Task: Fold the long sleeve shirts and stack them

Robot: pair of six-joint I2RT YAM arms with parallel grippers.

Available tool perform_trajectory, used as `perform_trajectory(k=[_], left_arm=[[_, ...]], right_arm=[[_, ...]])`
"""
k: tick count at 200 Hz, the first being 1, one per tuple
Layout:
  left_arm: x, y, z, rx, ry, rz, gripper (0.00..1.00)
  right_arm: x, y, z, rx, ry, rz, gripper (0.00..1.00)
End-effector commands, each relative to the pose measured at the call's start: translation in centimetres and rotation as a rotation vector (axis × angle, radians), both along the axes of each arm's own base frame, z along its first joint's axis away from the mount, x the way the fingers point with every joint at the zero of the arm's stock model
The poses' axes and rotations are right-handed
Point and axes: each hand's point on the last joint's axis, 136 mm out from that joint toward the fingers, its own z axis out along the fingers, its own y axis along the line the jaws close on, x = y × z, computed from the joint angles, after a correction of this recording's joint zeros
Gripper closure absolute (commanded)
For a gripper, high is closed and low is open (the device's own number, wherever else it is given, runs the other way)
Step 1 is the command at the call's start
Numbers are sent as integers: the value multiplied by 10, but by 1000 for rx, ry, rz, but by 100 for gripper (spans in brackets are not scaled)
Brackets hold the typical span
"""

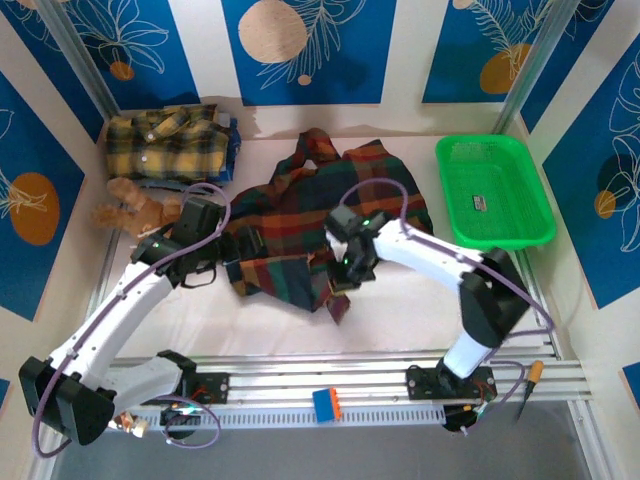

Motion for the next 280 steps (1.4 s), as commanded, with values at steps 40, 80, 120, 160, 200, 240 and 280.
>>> perform_trajectory(k=[40,80,120,160,200,240,280], left_arm=[[2,14,-19,56,31,88,0],[-15,25,-44,47,111,171,0],[-24,8,-73,-60,159,152,1],[-26,-9,-113,-129,253,145,2],[-17,-9,-136,-124,272,202,2],[-6,-11,-160,-135,285,247,4],[-12,1,-184,-38,356,247,22]], right_arm=[[88,69,139,581,-69,-28,100],[152,104,134,632,-15,-29,100],[195,125,103,634,48,-73,100],[221,134,76,629,108,-164,96],[253,134,70,675,110,-281,82],[264,115,67,596,50,-336,48],[239,2,33,150,-78,-444,41]])
